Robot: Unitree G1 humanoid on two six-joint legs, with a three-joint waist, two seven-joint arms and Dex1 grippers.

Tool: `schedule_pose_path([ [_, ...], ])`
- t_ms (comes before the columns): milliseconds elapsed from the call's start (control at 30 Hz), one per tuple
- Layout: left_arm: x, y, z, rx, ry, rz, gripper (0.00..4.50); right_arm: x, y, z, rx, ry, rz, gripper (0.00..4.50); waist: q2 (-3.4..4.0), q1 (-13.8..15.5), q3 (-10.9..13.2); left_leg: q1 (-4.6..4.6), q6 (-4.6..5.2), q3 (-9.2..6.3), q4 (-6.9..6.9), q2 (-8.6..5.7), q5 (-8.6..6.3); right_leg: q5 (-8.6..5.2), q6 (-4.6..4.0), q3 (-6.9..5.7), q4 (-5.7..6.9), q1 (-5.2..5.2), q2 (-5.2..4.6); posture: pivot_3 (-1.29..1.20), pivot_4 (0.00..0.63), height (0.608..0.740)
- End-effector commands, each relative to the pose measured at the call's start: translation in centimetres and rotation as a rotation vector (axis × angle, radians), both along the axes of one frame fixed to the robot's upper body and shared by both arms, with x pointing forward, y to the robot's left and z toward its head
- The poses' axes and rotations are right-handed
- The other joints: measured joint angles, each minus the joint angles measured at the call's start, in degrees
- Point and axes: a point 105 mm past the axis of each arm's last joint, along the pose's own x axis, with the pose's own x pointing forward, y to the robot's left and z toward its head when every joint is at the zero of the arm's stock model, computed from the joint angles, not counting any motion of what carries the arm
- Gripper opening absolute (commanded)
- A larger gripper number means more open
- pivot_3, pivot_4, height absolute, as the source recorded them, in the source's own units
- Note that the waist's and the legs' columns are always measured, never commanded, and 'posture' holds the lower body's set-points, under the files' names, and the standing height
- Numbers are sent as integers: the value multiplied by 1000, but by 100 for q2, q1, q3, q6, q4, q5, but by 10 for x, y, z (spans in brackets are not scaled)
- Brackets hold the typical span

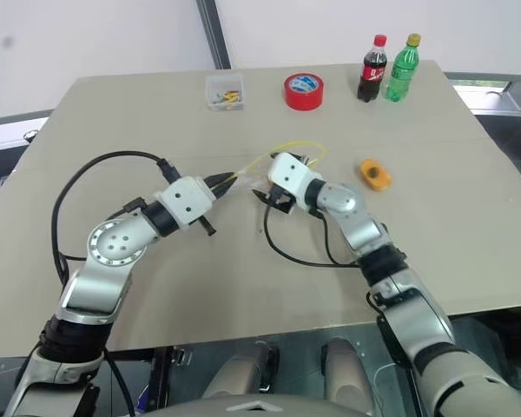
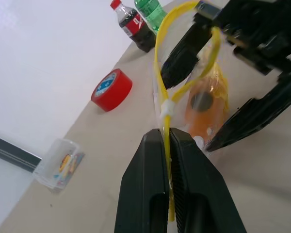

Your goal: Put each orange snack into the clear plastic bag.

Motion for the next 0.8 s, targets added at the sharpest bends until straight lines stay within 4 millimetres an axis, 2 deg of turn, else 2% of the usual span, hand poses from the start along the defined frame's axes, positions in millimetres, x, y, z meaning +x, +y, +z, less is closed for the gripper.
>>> schedule_pose_path([
  [33, -1, -3, 10, -24, -34, -2, 0, -19, -21, 20, 24, 7, 26, 4459, 0, 14, 0, -2, 0, 0, 1, 0, 0, 0, 0, 0, -1, 0, -1, 0, 150, 740],
  [100, 0, -3, 10, -29, -29, -2, 0, -29, -34, 25, 27, 39, 27, 4459, 0, 26, 0, -4, 1, -1, 2, 0, -1, 0, 0, -1, -1, 0, -1, 0, 150, 740],
  [233, 5, -3, 12, -49, -24, -5, 0, -43, -69, 52, 166, 104, -54, 4459, 0, 34, 0, -3, 3, 0, 2, 1, -2, 0, 0, 0, 1, 1, -2, 0, 150, 740],
  [367, 8, -6, 13, -52, -30, -13, 0, -39, -90, 67, 250, 116, -162, 4459, 0, 23, 0, 2, 10, 0, 2, 3, -6, 0, 0, 0, 1, 5, -1, 0, 150, 740],
  [500, 7, -8, 14, -57, -31, -25, 0, -18, -121, 53, 148, 89, -375, 4459, 0, 51, 0, 0, 5, 2, 4, 0, -3, 0, 0, 0, 1, 4, -5, 0, 150, 740],
  [633, 5, -10, 13, -58, -27, -41, 0, 1, -146, 19, 91, 169, -529, 4459, -1, 84, 0, 0, 3, 3, 5, -1, -1, 0, 0, 0, 0, 5, -6, 0, 150, 740],
  [700, 4, -9, 13, -59, -28, -40, 0, 10, -156, 7, 75, 183, -585, 4459, 0, 92, 0, 0, 2, 4, 5, 0, -1, 0, 0, 0, 1, 4, -5, 0, 150, 740],
  [800, 4, -8, 14, -60, -27, -38, 0, 22, -165, 0, 87, 195, -636, 4459, 1, 92, 1, 0, 2, 9, 5, 0, -1, 0, 0, 4, 1, 4, -5, 0, 150, 740],
])
